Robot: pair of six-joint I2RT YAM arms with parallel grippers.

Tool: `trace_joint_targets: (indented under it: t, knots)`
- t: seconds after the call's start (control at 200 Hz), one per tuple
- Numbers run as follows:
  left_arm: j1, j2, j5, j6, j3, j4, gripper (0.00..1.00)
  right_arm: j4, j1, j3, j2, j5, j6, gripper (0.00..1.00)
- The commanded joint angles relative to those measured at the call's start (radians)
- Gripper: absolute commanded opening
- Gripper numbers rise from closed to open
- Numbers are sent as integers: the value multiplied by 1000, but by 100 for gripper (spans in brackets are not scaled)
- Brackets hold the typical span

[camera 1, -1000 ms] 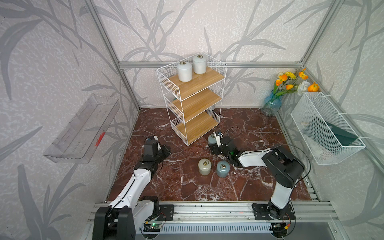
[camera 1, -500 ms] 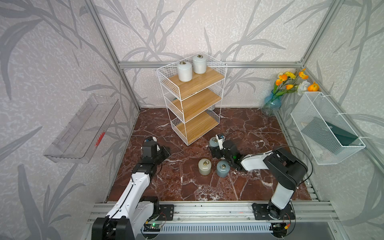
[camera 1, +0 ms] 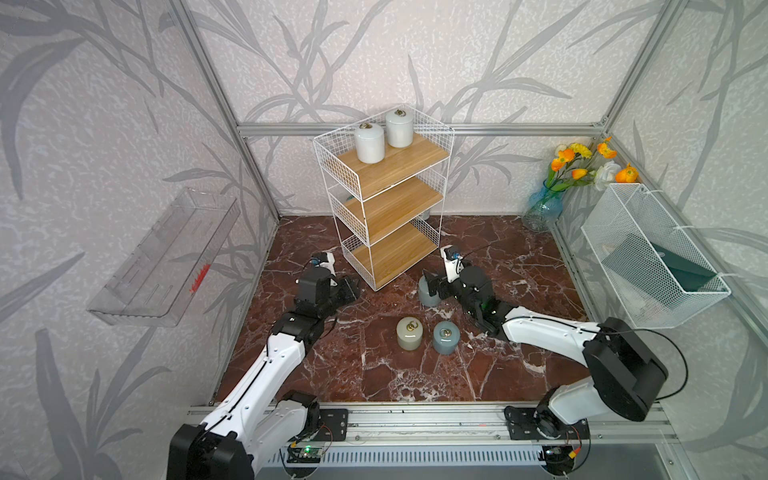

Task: Remove the tea canisters from the shelf
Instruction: Place the tea canister at the center of the board, then move the shelf to the center of the board.

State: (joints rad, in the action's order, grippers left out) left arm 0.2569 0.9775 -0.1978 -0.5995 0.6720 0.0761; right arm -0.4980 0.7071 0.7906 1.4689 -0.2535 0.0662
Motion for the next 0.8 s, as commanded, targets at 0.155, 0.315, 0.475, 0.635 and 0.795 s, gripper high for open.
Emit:
trace_joint_targets:
  t: [0.155,0.315,0.475,0.635,0.795]
  knots:
    - [53,17,44,179,105,-187,45,112,5,160,-73,-33,-111,97]
    - [71,76,32,233,179,-210,43,95,1,211,-68,-50,-166,97]
    - [73,128,66,277,250,-252,42,106,-13,277,-48,-24,-171,97]
    - [74,183,66,288,320,-270,39,110,-15,300,-28,-9,-166,97]
    - [76,230,65,288,358,-292,36,99,-17,268,-38,-19,-164,97]
